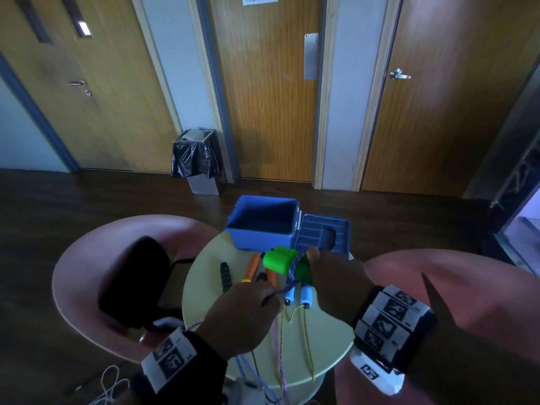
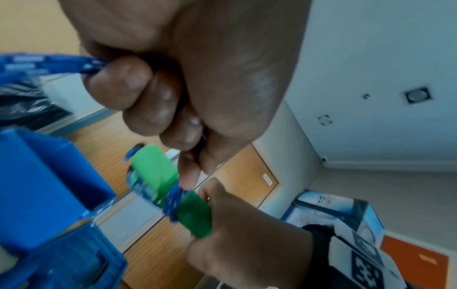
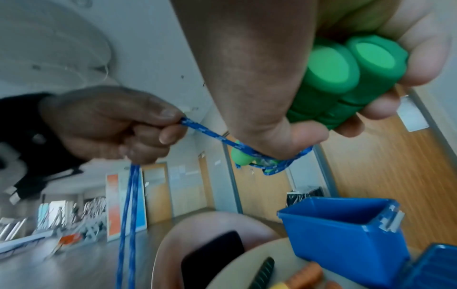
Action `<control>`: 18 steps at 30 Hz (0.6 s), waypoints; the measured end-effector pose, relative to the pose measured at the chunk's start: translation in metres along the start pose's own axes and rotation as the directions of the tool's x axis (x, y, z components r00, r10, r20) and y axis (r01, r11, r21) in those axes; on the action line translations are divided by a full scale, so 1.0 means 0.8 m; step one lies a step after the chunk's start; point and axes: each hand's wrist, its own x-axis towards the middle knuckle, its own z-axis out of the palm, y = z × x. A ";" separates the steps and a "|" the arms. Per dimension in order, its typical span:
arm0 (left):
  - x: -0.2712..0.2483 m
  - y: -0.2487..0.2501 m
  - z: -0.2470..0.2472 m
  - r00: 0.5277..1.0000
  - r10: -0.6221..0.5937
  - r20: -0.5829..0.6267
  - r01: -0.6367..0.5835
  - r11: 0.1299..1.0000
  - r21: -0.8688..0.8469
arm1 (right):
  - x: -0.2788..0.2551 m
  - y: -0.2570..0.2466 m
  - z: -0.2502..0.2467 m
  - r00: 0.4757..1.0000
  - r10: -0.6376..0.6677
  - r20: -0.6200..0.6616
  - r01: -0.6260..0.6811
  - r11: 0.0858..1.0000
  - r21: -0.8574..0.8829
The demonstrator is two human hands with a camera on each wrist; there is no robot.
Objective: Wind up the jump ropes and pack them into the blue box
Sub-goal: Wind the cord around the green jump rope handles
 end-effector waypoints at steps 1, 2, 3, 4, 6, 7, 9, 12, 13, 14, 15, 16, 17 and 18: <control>-0.001 0.000 -0.003 0.999 0.032 0.006 -0.033 0.992 0.121 | -0.001 0.001 0.005 1.000 -0.018 0.015 0.019 1.000 -0.024; 0.000 0.000 -0.007 0.998 0.056 0.001 -0.055 0.977 0.204 | -0.001 0.001 0.010 0.999 -0.042 0.032 0.043 0.998 -0.053; 0.002 -0.001 -0.010 0.997 0.072 0.004 -0.071 0.964 0.255 | -0.002 -0.001 0.014 0.996 -0.072 0.054 0.077 0.994 -0.083; 0.006 -0.002 -0.011 0.996 0.086 0.015 -0.086 0.955 0.284 | -0.002 -0.003 0.018 0.991 -0.107 0.079 0.116 0.987 -0.113; 0.018 -0.007 -0.015 0.994 0.103 0.045 -0.111 0.944 0.312 | -0.005 -0.010 0.020 0.974 -0.194 0.117 0.211 0.965 -0.155; 0.025 -0.011 -0.018 0.992 0.109 0.066 -0.125 0.942 0.312 | -0.007 -0.014 0.019 0.956 -0.255 0.145 0.277 0.947 -0.163; 0.038 -0.023 -0.023 0.987 0.128 0.094 -0.151 0.939 0.308 | -0.012 -0.019 0.013 0.900 -0.397 0.180 0.422 0.896 -0.135; 0.052 -0.045 -0.032 0.980 0.110 0.168 -0.135 0.980 0.149 | -0.018 -0.018 -0.010 0.818 -0.536 0.210 0.554 0.832 -0.033; 0.054 -0.053 -0.033 0.973 0.105 0.206 -0.121 0.990 0.068 | -0.019 -0.017 -0.020 0.803 -0.554 0.219 0.570 0.822 -0.010; 0.055 -0.058 -0.034 0.965 0.110 0.238 -0.113 0.994 0.000 | -0.021 -0.015 -0.031 0.798 -0.564 0.211 0.575 0.818 0.015; 0.054 -0.061 -0.034 0.960 0.126 0.251 -0.115 0.992 -0.056 | -0.022 -0.013 -0.042 0.799 -0.570 0.191 0.572 0.819 0.049; 0.053 -0.062 -0.034 0.958 0.145 0.247 -0.122 0.987 -0.106 | -0.024 -0.011 -0.051 0.801 -0.572 0.176 0.567 0.819 0.087; 0.051 -0.060 -0.035 0.957 0.167 0.238 -0.129 0.977 -0.167 | -0.026 -0.008 -0.059 0.801 -0.578 0.157 0.566 0.816 0.119; 0.050 -0.055 -0.037 0.954 0.186 0.234 -0.131 0.964 -0.232 | -0.027 -0.005 -0.065 0.804 -0.578 0.138 0.561 0.815 0.145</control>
